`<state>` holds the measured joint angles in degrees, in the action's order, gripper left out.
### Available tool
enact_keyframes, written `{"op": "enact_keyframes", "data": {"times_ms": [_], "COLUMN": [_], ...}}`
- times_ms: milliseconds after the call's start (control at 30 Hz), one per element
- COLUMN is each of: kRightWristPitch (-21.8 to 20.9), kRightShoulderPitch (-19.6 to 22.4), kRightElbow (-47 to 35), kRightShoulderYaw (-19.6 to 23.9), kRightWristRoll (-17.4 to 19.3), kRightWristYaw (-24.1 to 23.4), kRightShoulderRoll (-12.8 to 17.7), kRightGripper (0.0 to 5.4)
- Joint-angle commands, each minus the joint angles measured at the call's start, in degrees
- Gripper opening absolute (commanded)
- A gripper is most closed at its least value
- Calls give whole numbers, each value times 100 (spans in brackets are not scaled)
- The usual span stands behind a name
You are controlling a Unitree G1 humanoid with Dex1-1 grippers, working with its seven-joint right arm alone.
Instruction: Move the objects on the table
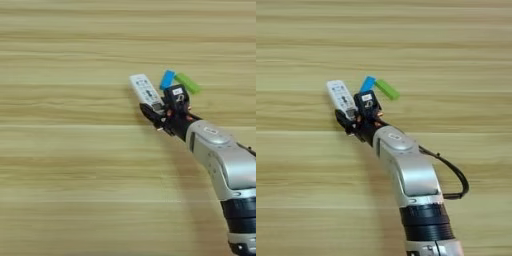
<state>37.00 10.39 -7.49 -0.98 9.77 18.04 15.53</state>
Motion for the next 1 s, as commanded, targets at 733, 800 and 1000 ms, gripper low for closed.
{"op": "enact_keyframes", "data": {"times_ms": [733, 800, 1000], "kRightWristPitch": [-222, -217, -245], "kRightShoulderPitch": [282, 287, 301], "kRightElbow": [157, 197, 287], "kRightShoulderYaw": [-313, -326, -329], "kRightWristRoll": [-491, -528, -620], "kRightWristYaw": [167, 164, 170], "kRightShoulderRoll": [118, 114, 101], "kRightGripper": [291, 291, 291]}}
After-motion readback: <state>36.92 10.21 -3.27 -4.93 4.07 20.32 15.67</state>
